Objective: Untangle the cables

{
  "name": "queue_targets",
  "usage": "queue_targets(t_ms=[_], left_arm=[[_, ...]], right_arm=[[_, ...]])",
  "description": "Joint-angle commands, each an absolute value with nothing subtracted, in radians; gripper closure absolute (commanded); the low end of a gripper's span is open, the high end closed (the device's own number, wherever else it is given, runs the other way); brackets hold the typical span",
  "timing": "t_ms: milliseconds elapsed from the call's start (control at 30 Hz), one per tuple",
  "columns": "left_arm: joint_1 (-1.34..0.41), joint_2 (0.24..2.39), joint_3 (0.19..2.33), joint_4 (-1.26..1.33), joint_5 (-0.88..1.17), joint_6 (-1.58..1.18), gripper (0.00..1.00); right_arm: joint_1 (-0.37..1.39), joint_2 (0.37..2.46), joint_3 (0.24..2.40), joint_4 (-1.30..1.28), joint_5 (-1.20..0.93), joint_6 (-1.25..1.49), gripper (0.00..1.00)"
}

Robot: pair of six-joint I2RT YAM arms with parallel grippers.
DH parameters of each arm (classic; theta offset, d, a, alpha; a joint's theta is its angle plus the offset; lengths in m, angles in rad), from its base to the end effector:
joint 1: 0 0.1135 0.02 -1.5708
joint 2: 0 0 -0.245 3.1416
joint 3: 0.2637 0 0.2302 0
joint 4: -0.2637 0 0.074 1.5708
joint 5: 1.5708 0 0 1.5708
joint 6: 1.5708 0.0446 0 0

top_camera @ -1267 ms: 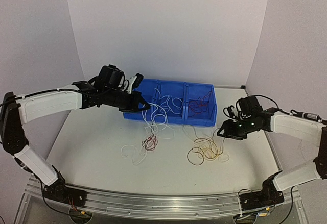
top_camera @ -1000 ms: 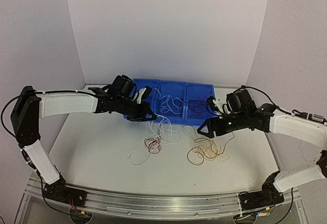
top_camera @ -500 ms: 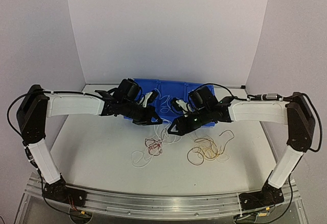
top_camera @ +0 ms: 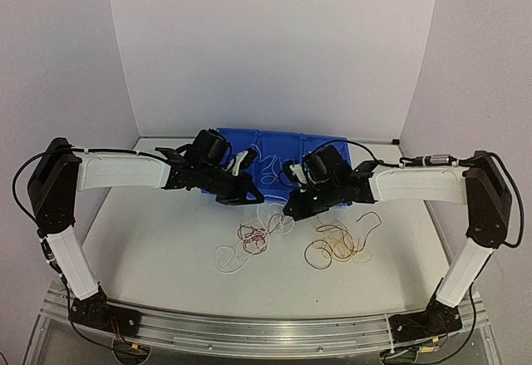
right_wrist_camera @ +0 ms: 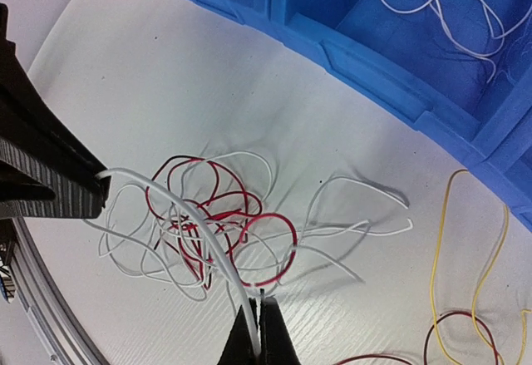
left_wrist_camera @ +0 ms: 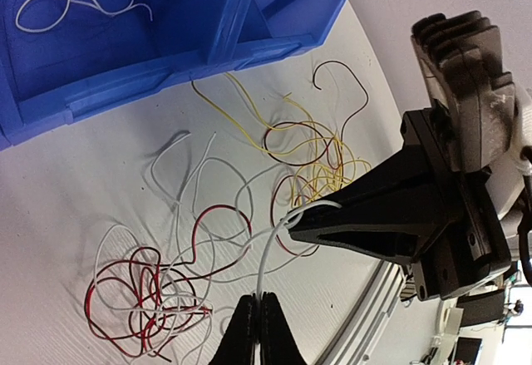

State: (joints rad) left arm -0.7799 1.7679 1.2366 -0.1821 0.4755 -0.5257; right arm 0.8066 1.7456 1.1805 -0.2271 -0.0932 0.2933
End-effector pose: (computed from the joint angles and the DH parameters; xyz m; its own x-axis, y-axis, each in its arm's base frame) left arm 0.2529 -0.2789 0.2185 -0.8397 0.2030 -0.5037 0.5202 0.5671 -0.6386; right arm 0.2500 0.2668 0.2021 -0.6925 -0.3064 -0.6531 -0.5890 0.7630 0.2665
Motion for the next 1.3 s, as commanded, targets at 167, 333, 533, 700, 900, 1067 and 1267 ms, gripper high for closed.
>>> queue_targets(t_ms=[167,333,533,700,900,1067,1267], left_arm=[[-0.785,1.763,1.220,-0.173,0.468,-0.514,0.94],[-0.784,1.742,1.201,-0.154,0.425,-0.517,1.00],[-0.798,1.645,1.283,-0.160,0.322,-0.473,1.00],[-0.812,1.580,1.429,-0.218,0.190,-0.411,1.00],[-0.812,1.551,1.724,-0.239,0.275,-0.311,1.00],[-0.824,1.601,1.985,-0.236,0.440,-0.280,1.00],[-0.826,1.634,2.029,-0.243,0.444,-0.255,1.00]], right_arm=[[0.807,1.646,1.187,-0.220,-0.037,0.322,1.00],[0.807,1.570,1.229,-0.258,0.042,0.314,1.00],[0.808,1.513,1.360,-0.341,0.092,0.212,1.00],[0.808,1.485,1.455,-0.370,0.129,0.138,1.00],[0.806,1.466,1.548,-0.368,-0.037,0.125,1.00],[0.808,1.455,1.588,-0.329,-0.123,0.141,1.00],[0.807,1.442,1.592,-0.278,-0.094,0.140,1.00]])
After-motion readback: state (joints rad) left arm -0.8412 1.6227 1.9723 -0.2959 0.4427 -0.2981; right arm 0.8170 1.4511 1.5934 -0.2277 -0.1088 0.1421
